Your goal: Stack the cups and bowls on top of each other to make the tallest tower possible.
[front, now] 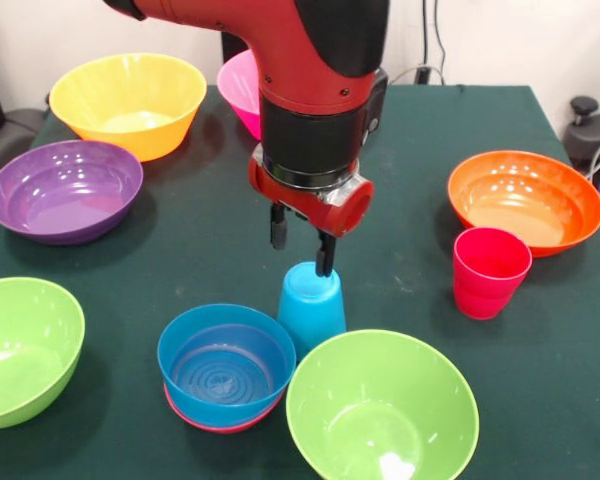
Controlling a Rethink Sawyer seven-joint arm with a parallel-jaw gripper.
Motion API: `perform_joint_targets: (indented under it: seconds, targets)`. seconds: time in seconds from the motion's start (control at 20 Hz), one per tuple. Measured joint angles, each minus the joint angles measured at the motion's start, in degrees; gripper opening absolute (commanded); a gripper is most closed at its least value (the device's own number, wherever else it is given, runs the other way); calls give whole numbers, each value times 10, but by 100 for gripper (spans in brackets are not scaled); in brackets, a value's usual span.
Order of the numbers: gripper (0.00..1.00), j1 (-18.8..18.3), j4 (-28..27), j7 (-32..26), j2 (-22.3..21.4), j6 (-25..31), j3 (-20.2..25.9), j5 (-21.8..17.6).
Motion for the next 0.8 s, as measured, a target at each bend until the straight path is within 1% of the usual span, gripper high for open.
perform_joint_targets:
  seconds: [0.8]
  targets:
    - [100,-3,-3,0,-5,0,-2,4]
